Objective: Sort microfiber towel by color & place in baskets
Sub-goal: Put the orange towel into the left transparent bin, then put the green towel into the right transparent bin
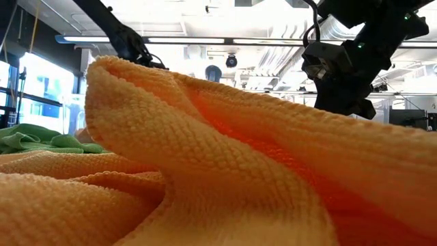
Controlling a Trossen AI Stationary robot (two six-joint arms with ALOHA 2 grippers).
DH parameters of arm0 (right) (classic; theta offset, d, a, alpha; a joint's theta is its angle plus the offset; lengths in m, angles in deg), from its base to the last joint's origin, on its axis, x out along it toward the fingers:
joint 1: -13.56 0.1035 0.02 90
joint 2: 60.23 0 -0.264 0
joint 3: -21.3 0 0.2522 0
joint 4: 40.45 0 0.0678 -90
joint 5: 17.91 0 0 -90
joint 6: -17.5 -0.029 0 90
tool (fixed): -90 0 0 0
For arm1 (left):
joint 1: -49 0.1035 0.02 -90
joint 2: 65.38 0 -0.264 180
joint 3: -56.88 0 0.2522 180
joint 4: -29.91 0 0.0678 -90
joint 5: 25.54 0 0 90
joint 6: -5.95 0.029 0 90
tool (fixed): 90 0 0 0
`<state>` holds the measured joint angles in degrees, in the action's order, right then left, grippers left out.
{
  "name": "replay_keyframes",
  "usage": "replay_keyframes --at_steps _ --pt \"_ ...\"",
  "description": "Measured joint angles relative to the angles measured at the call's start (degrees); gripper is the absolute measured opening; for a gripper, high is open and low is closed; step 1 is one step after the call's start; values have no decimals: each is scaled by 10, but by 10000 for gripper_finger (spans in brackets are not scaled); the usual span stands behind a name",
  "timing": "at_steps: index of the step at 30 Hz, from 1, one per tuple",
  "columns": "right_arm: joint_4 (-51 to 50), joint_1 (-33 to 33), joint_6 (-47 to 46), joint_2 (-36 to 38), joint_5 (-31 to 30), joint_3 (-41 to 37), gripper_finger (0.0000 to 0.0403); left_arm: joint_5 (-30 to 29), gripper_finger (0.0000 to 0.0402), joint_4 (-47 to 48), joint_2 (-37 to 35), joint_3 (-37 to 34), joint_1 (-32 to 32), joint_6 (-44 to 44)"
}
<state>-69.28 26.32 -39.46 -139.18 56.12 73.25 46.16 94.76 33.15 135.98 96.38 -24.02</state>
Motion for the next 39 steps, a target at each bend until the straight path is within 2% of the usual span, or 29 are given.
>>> replay_keyframes --at_steps 5,9,24,30,35,39 --pt "-1 0 0 0 0 0 0 8 151 -1 -4 0 3 1" --pt "-1 0 2 0 1 0 0 8 152 1 -33 0 1 1" --pt "-1 0 7 0 1 0 0 -2 152 3 -252 0 -63 -5" --pt "-1 0 19 0 3 0 0 -20 152 59 -286 0 -113 -70" --pt "-1 0 23 0 23 0 0 -103 152 181 -287 0 -154 -195" --pt "-1 0 41 0 30 0 0 -109 152 206 -287 0 -200 -219"
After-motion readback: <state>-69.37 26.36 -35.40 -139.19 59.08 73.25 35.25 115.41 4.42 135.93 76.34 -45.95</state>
